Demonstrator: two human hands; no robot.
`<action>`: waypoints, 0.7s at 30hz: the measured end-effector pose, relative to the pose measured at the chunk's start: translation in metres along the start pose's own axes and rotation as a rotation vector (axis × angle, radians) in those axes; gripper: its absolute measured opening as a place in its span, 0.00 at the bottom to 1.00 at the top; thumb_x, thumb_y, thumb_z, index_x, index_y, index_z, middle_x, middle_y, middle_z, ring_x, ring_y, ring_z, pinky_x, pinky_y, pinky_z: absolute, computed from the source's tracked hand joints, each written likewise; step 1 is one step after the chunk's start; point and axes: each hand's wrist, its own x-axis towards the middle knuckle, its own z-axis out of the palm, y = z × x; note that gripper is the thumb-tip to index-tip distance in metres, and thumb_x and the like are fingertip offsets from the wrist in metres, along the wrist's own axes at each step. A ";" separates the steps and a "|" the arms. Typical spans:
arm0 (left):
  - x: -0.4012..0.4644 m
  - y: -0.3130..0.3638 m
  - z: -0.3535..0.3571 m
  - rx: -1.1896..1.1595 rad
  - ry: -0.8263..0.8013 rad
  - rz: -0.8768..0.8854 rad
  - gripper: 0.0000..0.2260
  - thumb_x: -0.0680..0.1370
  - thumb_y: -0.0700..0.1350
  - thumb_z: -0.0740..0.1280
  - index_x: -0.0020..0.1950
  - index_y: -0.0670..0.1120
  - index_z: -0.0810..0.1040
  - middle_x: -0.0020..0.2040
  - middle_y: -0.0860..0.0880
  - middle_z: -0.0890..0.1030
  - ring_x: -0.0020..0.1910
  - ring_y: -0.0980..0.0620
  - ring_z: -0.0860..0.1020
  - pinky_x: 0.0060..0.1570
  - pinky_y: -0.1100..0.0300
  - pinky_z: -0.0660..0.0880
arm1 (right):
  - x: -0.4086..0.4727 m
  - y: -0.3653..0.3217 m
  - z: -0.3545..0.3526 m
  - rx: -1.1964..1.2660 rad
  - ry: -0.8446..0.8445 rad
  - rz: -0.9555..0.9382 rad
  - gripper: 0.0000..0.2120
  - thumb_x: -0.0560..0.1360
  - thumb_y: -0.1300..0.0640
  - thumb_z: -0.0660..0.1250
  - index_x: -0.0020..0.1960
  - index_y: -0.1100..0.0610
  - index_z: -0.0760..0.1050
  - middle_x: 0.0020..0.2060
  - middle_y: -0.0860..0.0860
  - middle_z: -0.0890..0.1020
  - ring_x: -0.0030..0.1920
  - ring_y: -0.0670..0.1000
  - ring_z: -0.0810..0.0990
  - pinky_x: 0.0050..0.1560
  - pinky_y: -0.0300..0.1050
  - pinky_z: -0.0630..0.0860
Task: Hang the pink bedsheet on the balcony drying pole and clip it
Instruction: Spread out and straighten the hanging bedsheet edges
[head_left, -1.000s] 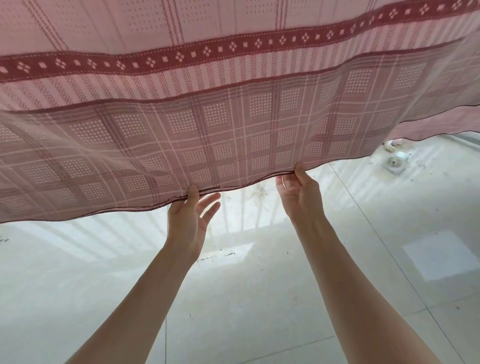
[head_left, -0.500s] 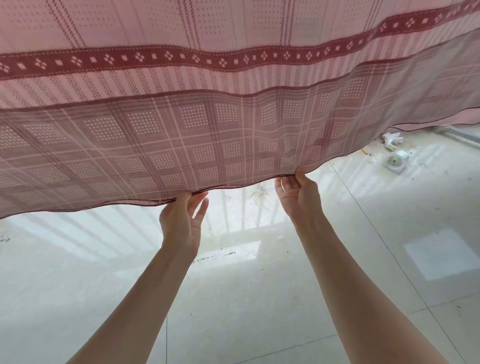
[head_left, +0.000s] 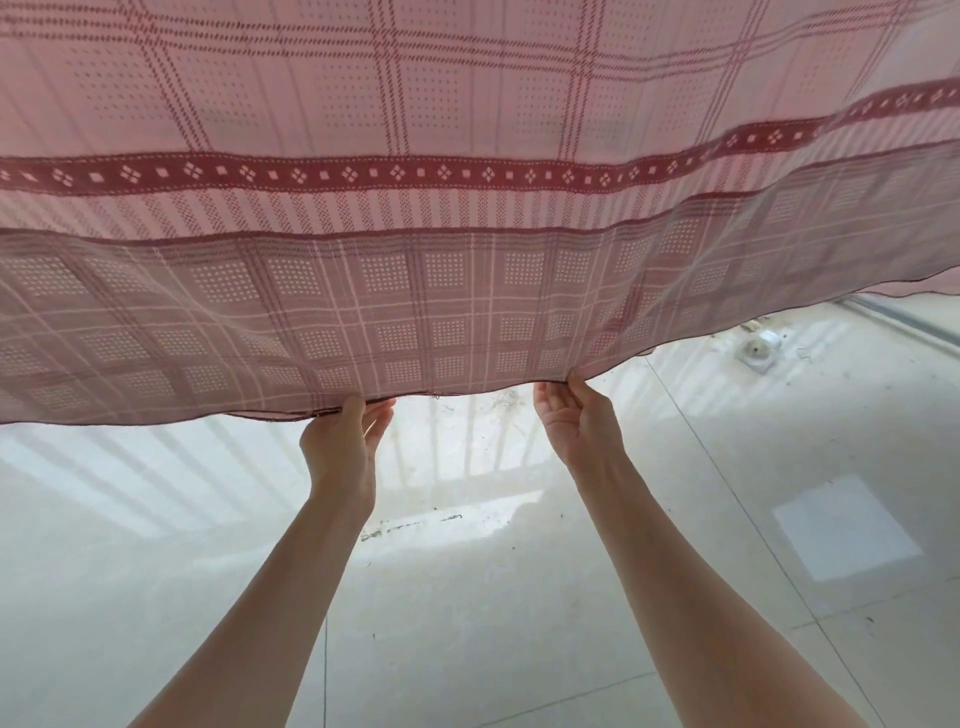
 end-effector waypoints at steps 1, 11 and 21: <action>0.001 0.001 -0.002 -0.025 0.000 -0.009 0.08 0.76 0.34 0.61 0.37 0.41 0.72 0.38 0.45 0.79 0.37 0.53 0.82 0.46 0.59 0.78 | -0.002 0.000 -0.001 0.007 -0.018 -0.006 0.06 0.77 0.69 0.58 0.48 0.65 0.75 0.44 0.56 0.81 0.47 0.52 0.80 0.56 0.49 0.74; 0.026 0.012 -0.022 -0.161 0.010 -0.043 0.10 0.75 0.34 0.62 0.34 0.42 0.72 0.29 0.49 0.80 0.35 0.52 0.82 0.42 0.60 0.78 | 0.004 -0.030 0.020 -0.009 -0.190 -0.086 0.11 0.70 0.49 0.71 0.50 0.52 0.77 0.59 0.52 0.75 0.61 0.53 0.75 0.56 0.53 0.75; 0.028 0.008 0.013 -0.354 -0.008 -0.187 0.08 0.75 0.37 0.61 0.37 0.45 0.73 0.40 0.50 0.83 0.47 0.52 0.80 0.51 0.56 0.75 | 0.021 -0.091 0.019 -0.025 -0.041 -0.171 0.03 0.74 0.56 0.67 0.47 0.55 0.78 0.50 0.51 0.76 0.56 0.52 0.76 0.59 0.53 0.74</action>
